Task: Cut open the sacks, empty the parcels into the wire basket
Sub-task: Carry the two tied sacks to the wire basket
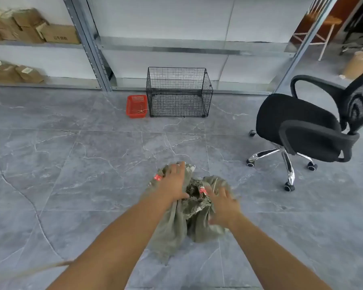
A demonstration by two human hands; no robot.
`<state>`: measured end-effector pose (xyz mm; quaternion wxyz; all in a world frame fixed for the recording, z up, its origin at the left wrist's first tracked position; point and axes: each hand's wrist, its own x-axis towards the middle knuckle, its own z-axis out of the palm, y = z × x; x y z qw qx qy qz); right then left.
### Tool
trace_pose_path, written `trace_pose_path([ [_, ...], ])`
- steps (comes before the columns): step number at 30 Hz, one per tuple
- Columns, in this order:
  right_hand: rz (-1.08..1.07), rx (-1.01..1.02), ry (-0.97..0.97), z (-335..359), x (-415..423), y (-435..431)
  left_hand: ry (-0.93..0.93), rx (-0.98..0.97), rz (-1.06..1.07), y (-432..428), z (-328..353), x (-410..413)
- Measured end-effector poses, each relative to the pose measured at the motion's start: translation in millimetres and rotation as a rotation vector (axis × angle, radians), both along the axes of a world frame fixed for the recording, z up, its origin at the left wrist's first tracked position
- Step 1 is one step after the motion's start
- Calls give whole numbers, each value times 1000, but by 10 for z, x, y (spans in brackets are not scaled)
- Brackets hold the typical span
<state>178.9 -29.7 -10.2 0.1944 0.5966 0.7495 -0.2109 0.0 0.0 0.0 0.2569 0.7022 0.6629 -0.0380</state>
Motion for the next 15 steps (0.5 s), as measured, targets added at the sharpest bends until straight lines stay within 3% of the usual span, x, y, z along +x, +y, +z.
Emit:
trace_pose_path([
  [7,10,46,64,-786,-137,284,-187,5,295,377,-844,165],
  [15,-193,143,146,-829,-42,436,-113,150,307,461,-869,273],
])
